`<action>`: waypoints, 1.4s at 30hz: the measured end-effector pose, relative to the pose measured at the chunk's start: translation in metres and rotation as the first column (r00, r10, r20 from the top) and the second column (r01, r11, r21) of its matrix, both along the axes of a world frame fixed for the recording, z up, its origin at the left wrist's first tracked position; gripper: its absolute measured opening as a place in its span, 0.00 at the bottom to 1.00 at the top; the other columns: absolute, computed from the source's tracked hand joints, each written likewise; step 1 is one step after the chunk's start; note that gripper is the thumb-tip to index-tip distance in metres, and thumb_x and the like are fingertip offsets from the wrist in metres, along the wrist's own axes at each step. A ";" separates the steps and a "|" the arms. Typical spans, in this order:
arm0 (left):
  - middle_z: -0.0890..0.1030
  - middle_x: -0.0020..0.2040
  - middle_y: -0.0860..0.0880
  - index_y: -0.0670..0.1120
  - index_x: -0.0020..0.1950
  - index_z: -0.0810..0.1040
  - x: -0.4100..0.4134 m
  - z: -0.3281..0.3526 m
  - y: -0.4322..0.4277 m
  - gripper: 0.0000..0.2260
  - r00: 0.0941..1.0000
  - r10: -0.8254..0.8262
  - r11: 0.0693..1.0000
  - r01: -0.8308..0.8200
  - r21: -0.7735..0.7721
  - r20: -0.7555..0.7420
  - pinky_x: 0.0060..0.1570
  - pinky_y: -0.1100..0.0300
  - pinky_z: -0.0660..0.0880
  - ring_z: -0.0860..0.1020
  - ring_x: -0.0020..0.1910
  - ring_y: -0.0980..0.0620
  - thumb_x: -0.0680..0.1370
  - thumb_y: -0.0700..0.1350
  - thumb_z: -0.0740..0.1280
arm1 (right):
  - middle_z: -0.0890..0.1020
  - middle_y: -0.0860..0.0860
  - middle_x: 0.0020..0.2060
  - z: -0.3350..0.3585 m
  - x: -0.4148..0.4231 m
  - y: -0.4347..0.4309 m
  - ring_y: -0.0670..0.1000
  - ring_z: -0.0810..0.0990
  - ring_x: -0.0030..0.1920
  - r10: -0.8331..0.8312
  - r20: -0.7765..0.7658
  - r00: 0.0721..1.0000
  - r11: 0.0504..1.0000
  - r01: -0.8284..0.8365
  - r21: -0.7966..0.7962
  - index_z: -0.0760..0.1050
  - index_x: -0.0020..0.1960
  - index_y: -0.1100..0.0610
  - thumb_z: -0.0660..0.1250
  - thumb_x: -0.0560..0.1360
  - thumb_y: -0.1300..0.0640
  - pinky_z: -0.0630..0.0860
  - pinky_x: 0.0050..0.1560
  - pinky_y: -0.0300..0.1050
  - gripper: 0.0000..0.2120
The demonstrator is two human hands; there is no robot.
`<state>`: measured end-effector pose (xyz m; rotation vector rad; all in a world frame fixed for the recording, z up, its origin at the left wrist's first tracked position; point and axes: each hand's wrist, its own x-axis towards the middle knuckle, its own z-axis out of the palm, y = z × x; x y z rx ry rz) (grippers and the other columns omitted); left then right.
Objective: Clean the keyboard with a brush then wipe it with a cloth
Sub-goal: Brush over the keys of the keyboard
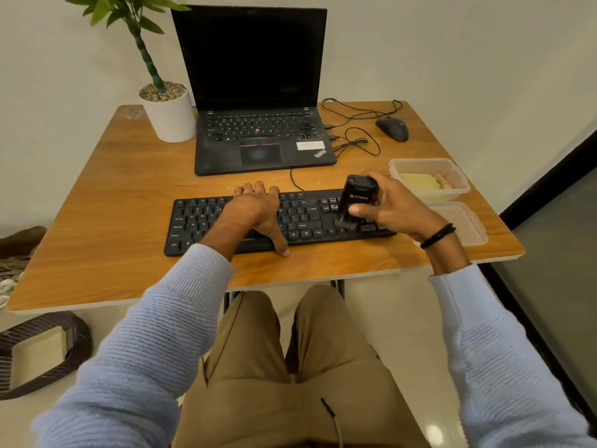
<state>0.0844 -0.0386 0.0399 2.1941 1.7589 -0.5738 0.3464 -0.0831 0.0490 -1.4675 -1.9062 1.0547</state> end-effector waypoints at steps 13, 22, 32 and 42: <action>0.57 0.80 0.40 0.48 0.82 0.51 0.000 -0.002 -0.001 0.62 1.000 0.025 1.000 -0.025 -0.001 0.014 0.77 0.39 0.55 0.55 0.79 0.36 0.58 0.67 0.81 | 0.82 0.48 0.55 -0.012 -0.003 -0.009 0.49 0.82 0.56 -0.466 -0.315 0.827 0.855 0.513 0.082 0.69 0.62 0.45 0.77 0.68 0.47 0.82 0.51 0.58 0.26; 0.55 0.81 0.40 0.48 0.82 0.50 -0.001 -0.002 0.000 0.62 0.999 0.023 1.000 -0.023 -0.009 0.025 0.77 0.38 0.54 0.54 0.79 0.35 0.59 0.66 0.81 | 0.81 0.46 0.54 -0.039 -0.043 -0.027 0.44 0.78 0.50 -0.605 -0.040 0.795 0.753 0.588 0.297 0.70 0.67 0.54 0.73 0.73 0.49 0.75 0.47 0.27 0.26; 0.57 0.79 0.39 0.48 0.81 0.52 -0.002 -0.003 0.000 0.62 0.999 0.012 1.000 -0.012 -0.007 0.031 0.76 0.38 0.56 0.56 0.78 0.36 0.59 0.66 0.81 | 0.82 0.47 0.50 -0.031 -0.045 -0.033 0.47 0.81 0.52 -0.621 -0.001 0.784 0.738 0.585 0.338 0.73 0.62 0.53 0.74 0.72 0.48 0.74 0.51 0.34 0.21; 0.57 0.79 0.39 0.48 0.82 0.51 -0.003 -0.005 -0.001 0.62 0.999 0.018 1.000 -0.018 -0.003 0.039 0.77 0.38 0.55 0.56 0.78 0.36 0.58 0.66 0.81 | 0.79 0.45 0.49 -0.033 -0.050 -0.034 0.43 0.78 0.49 -0.549 -0.029 0.835 0.798 0.534 0.278 0.72 0.65 0.55 0.74 0.73 0.50 0.70 0.42 0.24 0.23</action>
